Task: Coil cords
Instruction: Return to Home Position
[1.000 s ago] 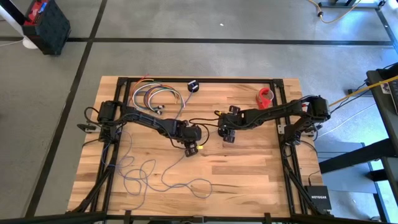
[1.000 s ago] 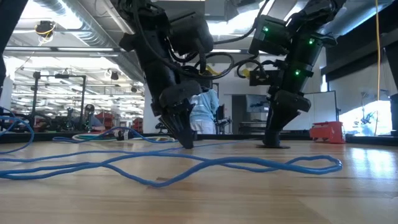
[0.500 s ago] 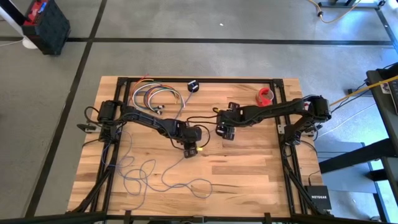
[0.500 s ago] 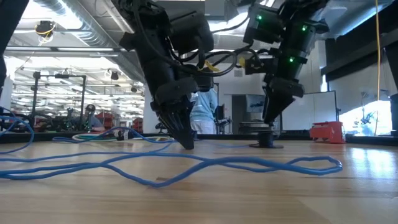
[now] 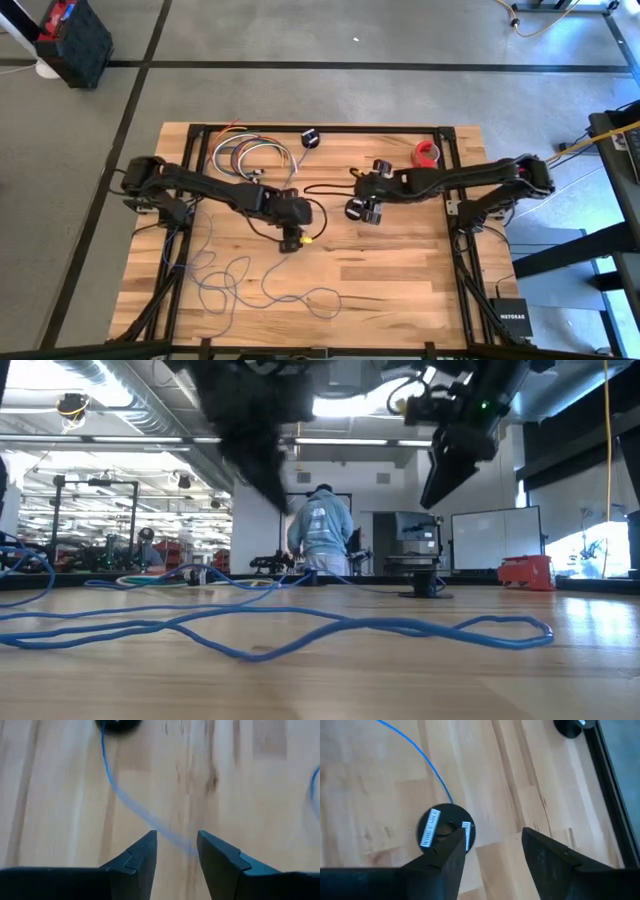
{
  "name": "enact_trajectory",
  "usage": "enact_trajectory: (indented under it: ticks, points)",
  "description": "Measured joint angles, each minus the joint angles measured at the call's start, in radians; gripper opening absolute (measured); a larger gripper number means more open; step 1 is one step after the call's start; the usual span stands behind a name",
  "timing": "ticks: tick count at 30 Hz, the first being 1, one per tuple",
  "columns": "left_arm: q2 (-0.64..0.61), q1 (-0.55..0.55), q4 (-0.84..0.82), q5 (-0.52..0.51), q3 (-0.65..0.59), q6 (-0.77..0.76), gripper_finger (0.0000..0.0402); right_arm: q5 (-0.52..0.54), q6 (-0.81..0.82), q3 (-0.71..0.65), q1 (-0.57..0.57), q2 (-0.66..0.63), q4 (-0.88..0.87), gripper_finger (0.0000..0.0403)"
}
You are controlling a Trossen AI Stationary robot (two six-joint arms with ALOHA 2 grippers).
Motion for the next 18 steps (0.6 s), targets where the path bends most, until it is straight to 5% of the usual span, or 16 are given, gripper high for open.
enact_trajectory:
  ticks: [3, 7, 13, 18]
  points:
    - [-0.037, -0.007, -0.079, -0.052, -0.009, 0.004, 0.0134, -0.036, 0.003, -0.001, 0.002, -0.051, -0.019, 0.0198]
    - [-0.178, -0.039, 0.120, -0.145, -0.107, 0.058, 0.0129, -0.031, 0.001, -0.048, 0.013, -0.167, 0.049, 0.0198]
    - [-0.483, -0.057, 0.381, -0.147, -0.403, 0.058, 0.0120, -0.023, 0.025, -0.271, 0.013, -0.450, 0.246, 0.0198]
    - [-0.761, -0.052, 0.606, -0.146, -0.663, 0.098, 0.0114, -0.061, 0.027, -0.499, 0.013, -0.689, 0.591, 0.0198]
